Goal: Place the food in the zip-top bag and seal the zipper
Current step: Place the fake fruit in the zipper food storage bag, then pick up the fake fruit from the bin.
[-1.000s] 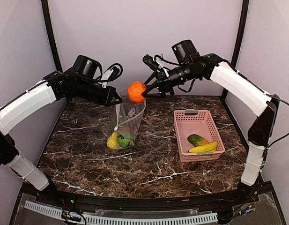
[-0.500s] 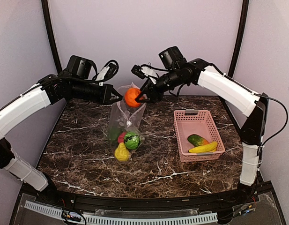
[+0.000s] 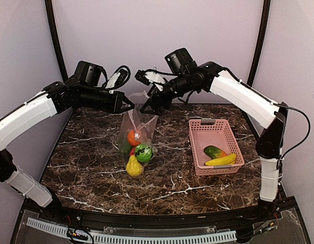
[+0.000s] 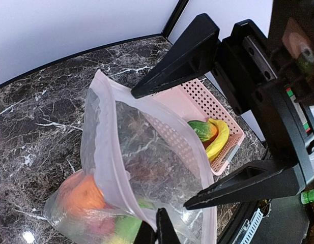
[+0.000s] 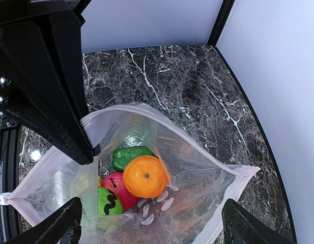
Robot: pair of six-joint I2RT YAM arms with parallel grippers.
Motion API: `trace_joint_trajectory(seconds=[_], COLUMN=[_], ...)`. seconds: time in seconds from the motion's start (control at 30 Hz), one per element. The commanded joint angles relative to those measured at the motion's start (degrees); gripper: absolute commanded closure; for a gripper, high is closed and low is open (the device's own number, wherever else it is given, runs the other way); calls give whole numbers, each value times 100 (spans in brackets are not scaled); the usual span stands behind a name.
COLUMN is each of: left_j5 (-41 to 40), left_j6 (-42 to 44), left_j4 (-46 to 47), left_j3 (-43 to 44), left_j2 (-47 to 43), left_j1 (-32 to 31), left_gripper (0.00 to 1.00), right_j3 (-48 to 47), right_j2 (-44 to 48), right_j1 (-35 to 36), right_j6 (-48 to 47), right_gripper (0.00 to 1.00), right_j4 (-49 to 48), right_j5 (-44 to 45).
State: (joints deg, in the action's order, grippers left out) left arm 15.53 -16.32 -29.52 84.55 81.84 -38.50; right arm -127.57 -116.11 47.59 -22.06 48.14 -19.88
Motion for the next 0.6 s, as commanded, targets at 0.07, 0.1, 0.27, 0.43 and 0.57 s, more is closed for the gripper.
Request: trace_joint_trajectory(seconds=[0.07, 0.1, 0.27, 0.43, 0.57], left_j5=[-156, -204, -660, -1141, -923], left_j6=[95, 112, 412, 772, 667], left_j4=[205, 191, -302, -442, -274], left_j3=[-229, -233, 27, 109, -10], left_j2=[-171, -176, -243, -488, -498], left_j1=[-7, -4, 5, 1, 2], left_gripper=[99, 99, 99, 99, 99], right_j3=[519, 636, 1283, 1982, 2655], right_j2=[899, 1067, 1646, 2078, 2396], right_j1=[-41, -59, -440, -1096, -1431], right_j6=[-135, -192, -311, -361, -722], right_gripper=[7, 7, 4, 4, 4], right_j4=[-86, -107, -112, -98, 73], right_j5=[334, 428, 705, 640, 732])
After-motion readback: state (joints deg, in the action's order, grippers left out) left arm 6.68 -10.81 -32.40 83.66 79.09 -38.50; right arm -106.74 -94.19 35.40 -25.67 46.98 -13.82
